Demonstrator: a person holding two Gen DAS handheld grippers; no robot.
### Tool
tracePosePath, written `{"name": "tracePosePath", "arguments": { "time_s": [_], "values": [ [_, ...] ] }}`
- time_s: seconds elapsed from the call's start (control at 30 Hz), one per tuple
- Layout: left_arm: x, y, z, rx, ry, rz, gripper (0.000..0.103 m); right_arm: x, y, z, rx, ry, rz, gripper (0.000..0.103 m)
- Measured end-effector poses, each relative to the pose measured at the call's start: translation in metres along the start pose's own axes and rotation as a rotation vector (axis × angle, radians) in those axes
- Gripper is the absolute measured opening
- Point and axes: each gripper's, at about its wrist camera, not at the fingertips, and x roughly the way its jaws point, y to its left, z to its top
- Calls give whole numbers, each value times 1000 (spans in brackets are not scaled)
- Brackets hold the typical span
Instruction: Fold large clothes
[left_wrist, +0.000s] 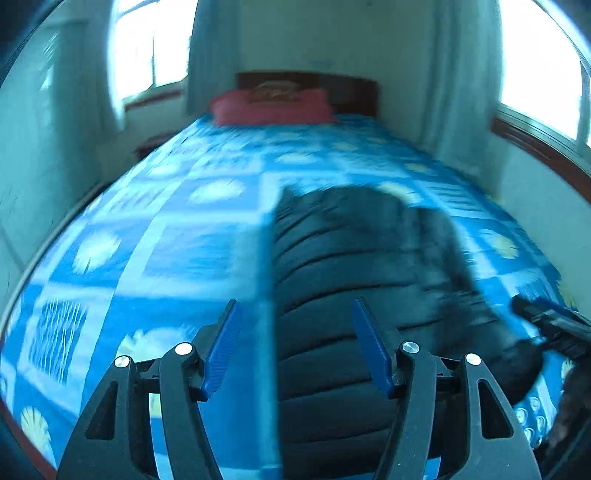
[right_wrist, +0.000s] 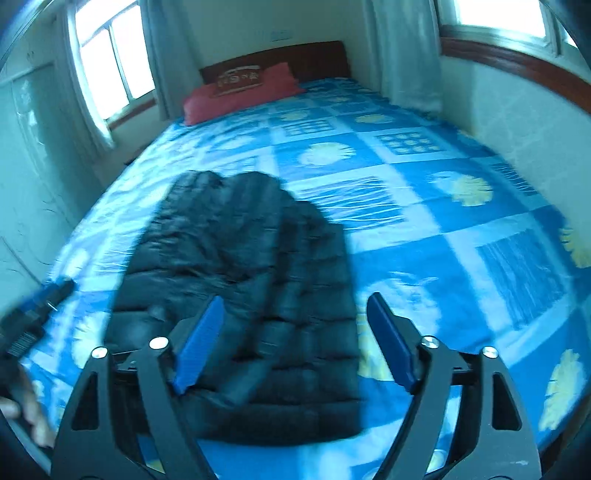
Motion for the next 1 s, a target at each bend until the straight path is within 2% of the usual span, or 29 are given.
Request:
{"name": "tracePosePath", "arguments": {
  "time_s": [0.13,0.27,0.4,0.47,0.5,0.53,0.6,0.73,0.8,0.9,1.0],
  "values": [
    [16,33,-18,-68,51,25,61,18,25,-1,-24,48,23,86],
    [23,41,-28,-100,78,-22,61,36,29,-10,-32,103,-46,89],
    [35,38,-35,-104,105,-75,61,51,17,-16,57,181,-11,88],
    [43,36,-37,-111,123,-96,61,53,19,-17,47,197,25,63],
    [47,36,-38,-114,131,-107,61,52,21,-17,26,199,19,46],
    [48,34,-39,-117,135,-114,61,49,27,-18,-17,186,3,36],
    [48,32,-37,-115,133,-129,61,41,29,-15,-58,147,-24,28],
    [39,23,-28,-108,92,-190,61,31,9,-7,-58,85,-110,25],
    [41,14,-23,-93,80,-221,62,37,-7,-10,-43,95,-146,25],
    [55,-9,-22,-35,114,-231,61,53,-33,-23,10,139,-140,26],
    [80,-27,-28,6,165,-202,62,68,-47,-32,38,169,-123,29]
  ]
}}
